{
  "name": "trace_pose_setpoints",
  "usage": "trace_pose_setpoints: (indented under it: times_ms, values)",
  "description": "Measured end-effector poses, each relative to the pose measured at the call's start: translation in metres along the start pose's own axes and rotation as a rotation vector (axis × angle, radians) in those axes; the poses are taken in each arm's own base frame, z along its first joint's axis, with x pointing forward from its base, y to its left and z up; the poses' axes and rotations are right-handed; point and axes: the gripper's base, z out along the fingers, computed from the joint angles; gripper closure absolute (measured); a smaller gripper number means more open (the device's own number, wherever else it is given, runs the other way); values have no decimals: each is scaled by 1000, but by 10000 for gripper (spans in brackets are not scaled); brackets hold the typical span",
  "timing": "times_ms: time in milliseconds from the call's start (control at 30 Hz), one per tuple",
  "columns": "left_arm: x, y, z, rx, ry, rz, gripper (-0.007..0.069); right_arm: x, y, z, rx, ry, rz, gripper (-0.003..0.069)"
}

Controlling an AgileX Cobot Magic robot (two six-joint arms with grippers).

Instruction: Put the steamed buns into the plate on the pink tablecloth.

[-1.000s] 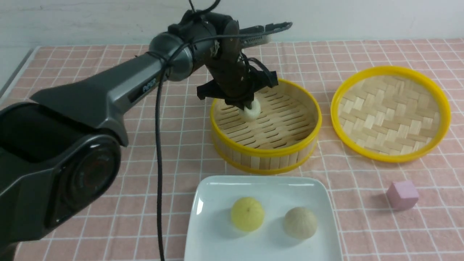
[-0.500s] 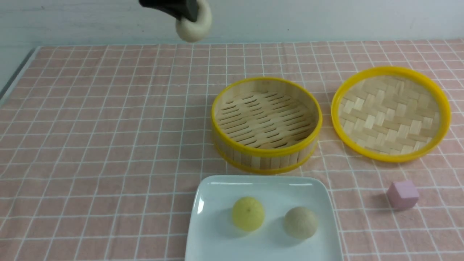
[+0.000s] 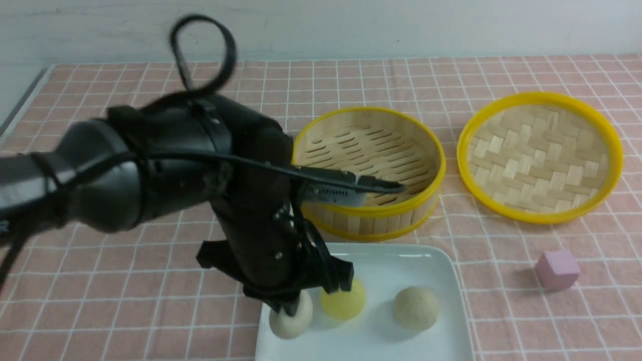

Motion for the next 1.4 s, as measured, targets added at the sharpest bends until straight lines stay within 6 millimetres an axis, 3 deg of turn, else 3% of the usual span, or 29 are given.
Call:
trace_pose_setpoints:
  times_ms: [100,233,400,467,633,800,967,1100,1167,1300,1400]
  values:
    - [-7,-2,21,-14,-5,7,577,0,0,0,0,0,0,532]
    - [-8,-2,35,-29,17,-3,549,0,0,0,0,0,0,530]
    - [-12,-4,38,-16,0,-14,444,0,0,0,0,0,0,523]
    - [-14,-5,36,-16,0,-14,398,0,0,0,0,0,0,522]
    - [-35,-15,5,-12,-34,-4,214,1,1,0,-13,10,11,520]
    - [-48,-18,-22,-39,-59,15,158,2,2,-1,-17,17,13,522]
    - [-57,-19,-37,-60,-103,32,181,-5,3,-25,-20,3,0,566]
    - [-58,-19,-38,-63,-115,35,280,-3,4,-54,-4,-14,-24,661]
    - [-58,-19,-38,-65,-116,36,336,1,4,-60,5,-46,-23,671]
    - [-59,-18,-39,-80,-125,46,471,10,2,-51,11,-199,20,672]
    - [-59,-17,-39,-84,-127,48,545,17,0,-25,16,-309,36,672]
